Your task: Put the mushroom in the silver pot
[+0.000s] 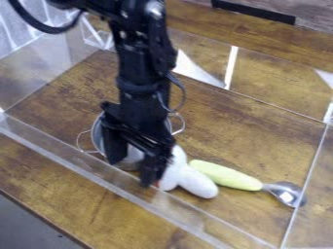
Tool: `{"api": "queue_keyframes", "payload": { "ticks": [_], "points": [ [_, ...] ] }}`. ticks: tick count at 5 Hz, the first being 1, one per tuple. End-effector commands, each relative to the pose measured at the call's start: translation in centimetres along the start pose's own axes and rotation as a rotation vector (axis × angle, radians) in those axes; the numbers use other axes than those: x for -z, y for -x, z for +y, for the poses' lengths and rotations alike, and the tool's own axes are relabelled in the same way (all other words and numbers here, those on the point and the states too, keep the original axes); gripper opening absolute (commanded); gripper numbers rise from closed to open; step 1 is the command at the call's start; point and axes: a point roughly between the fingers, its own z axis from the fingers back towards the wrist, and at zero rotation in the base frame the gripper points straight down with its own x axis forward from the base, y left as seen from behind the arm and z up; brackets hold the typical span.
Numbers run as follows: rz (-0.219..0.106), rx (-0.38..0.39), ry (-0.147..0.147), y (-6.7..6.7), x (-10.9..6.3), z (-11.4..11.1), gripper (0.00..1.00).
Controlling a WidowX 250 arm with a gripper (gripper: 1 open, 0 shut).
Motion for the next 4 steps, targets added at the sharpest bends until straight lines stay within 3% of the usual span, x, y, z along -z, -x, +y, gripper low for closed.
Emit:
{"api": "queue_keyframes", "payload": {
  "ticks": [1,2,4],
  "points": [
    [-0.052,0.035,-0.009,-2.2,-0.5,-1.7,1.00],
    [-0.053,0.047,-0.023,-3.6,-0.8,-2.3,0.00],
    [-0.065,0.078,-0.036,-5.2,-2.4,-3.0,0.00]
  ]
}}
